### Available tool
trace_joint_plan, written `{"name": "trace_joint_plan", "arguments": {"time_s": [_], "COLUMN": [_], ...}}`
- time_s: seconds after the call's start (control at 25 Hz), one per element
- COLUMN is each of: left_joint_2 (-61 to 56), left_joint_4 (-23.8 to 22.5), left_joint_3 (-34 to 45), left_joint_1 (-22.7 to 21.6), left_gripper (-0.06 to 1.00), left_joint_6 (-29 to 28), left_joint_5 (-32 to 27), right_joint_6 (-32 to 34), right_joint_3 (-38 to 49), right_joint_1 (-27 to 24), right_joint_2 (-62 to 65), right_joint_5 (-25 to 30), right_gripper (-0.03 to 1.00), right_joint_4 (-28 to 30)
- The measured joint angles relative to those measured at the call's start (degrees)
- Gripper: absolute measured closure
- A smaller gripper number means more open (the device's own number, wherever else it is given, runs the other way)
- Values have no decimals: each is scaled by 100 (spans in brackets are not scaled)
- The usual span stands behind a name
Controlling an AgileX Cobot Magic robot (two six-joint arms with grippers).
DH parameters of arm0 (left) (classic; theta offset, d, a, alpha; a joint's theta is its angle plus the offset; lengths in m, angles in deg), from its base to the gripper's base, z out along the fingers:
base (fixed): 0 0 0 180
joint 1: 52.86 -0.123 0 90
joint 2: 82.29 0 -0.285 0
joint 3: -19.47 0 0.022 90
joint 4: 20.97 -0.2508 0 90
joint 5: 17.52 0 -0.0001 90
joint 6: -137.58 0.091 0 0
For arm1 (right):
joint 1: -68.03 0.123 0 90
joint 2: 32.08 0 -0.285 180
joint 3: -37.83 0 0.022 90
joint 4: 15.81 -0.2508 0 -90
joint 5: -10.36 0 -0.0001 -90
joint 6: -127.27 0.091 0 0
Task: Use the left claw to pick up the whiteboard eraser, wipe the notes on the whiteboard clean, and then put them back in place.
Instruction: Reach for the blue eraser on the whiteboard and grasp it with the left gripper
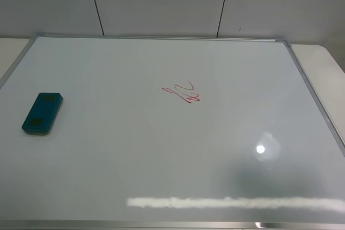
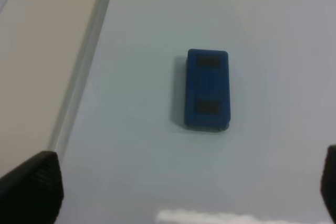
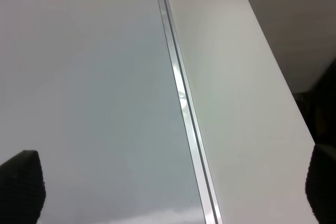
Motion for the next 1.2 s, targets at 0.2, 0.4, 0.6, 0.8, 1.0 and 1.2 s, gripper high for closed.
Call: {"name": "trace_joint_plan", "arguments": {"time_s": [0.2,0.4,0.6,0.8,1.0,1.2], "left_joint_2": [0,0,0,0,0,0], "left_joint_4": [0,0,0,0,0,0], "left_joint_3": [0,0,0,0,0,0], "left_joint_1": [0,0,0,0,0,0], "left_gripper": [-5,-5,-5,-5,-5,-5], "left_joint_6": [0,0,0,0,0,0], "left_joint_5": [0,0,0,0,0,0], "right_joint_6": [0,0,0,0,0,0], "right_joint_3": [0,0,0,0,0,0], "right_joint_1": [0,0,0,0,0,0], "right_joint_2": [0,0,0,0,0,0], "right_joint_5": [0,0,0,0,0,0], "right_gripper": [-2,-2,-2,-2,-2,-2], "right_joint_4": [0,0,0,0,0,0]}}
